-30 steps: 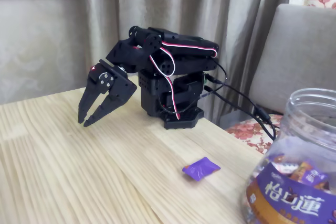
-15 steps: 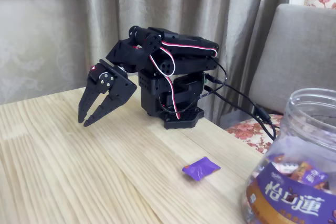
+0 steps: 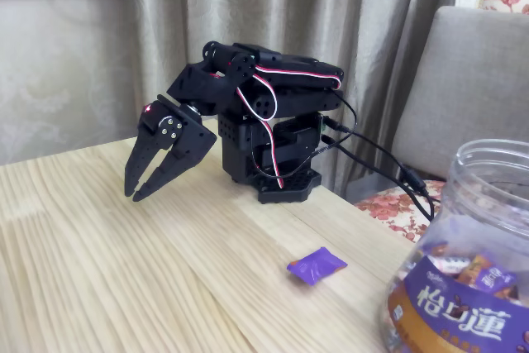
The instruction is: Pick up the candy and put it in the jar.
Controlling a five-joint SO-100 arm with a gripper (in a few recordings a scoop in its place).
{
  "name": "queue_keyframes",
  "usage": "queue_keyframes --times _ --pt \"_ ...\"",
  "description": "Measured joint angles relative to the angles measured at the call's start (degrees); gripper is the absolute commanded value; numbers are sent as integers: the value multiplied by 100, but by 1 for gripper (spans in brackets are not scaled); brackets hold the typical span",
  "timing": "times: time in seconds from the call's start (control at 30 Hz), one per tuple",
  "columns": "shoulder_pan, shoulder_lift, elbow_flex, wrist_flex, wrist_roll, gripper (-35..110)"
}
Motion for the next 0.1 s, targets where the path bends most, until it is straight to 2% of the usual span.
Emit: queue_keyframes --times 0.1 --pt "0 0 0 0 0 9"
